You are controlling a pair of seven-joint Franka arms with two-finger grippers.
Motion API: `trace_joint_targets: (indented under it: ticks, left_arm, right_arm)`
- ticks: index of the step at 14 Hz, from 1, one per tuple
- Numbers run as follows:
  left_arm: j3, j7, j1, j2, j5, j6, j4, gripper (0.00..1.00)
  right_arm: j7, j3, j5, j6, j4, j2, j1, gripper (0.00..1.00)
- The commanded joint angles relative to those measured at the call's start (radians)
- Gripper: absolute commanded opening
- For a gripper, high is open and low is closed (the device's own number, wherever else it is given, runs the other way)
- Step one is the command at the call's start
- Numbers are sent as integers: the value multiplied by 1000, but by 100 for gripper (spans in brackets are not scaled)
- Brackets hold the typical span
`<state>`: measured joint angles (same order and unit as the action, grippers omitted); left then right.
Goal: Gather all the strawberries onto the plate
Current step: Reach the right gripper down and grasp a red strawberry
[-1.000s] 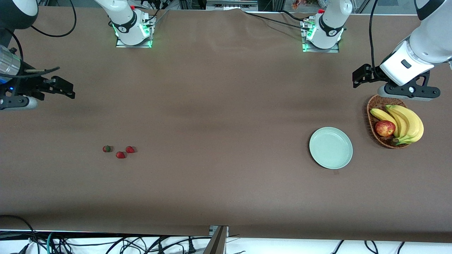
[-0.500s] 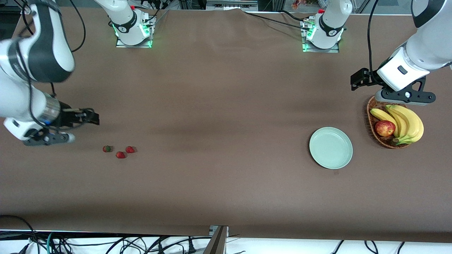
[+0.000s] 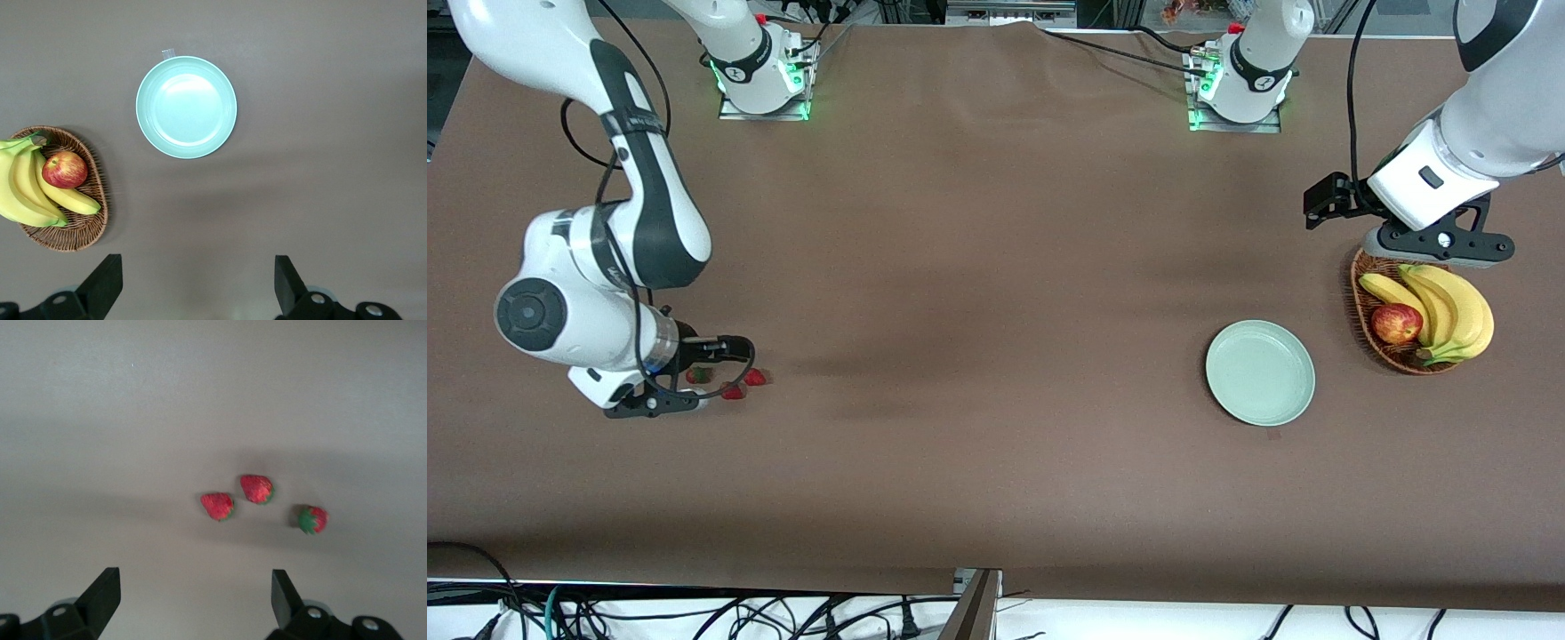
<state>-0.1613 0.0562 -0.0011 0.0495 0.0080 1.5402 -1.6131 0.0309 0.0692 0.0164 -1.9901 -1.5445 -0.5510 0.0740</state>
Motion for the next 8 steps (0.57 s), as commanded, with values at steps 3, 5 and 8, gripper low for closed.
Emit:
trace_joint_targets:
  ticks: [3, 5, 8]
  left_arm:
    - [3, -16, -4, 9, -11, -3, 21, 100]
    - [3, -16, -5, 9, -11, -3, 22, 100]
    - [3, -18, -4, 9, -11, -3, 22, 100]
  right_arm:
    - [20, -2, 22, -122, -15, -76, 1, 100]
    - [20, -2, 22, -157, -16, -115, 1, 100]
    - [20, -2, 22, -199, -40, -144, 1, 100]
